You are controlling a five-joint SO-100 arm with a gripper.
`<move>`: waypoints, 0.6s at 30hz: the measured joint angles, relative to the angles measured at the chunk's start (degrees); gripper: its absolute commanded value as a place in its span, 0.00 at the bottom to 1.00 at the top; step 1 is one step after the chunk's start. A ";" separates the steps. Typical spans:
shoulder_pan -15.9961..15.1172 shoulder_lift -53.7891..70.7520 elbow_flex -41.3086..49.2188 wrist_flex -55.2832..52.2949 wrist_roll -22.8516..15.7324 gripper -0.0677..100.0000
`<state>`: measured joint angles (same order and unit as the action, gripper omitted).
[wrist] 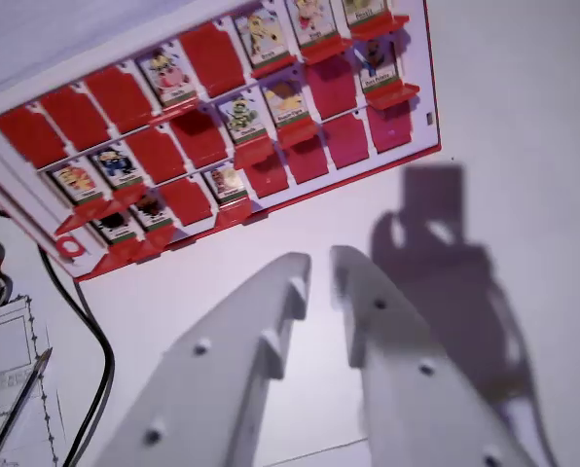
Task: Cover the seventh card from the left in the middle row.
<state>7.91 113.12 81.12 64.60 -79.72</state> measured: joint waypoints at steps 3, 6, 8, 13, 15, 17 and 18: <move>-0.79 4.13 2.46 0.00 -1.23 0.02; -1.41 8.61 5.98 0.00 -2.37 0.02; -1.76 11.51 8.44 0.00 -3.08 0.02; -3.34 19.07 14.33 0.00 -4.75 0.02; -4.04 21.71 15.82 0.00 -5.10 0.02; -4.83 24.08 17.14 0.00 -5.36 0.02; -5.27 25.31 17.93 0.00 -5.36 0.02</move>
<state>2.64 138.43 99.05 64.60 -85.08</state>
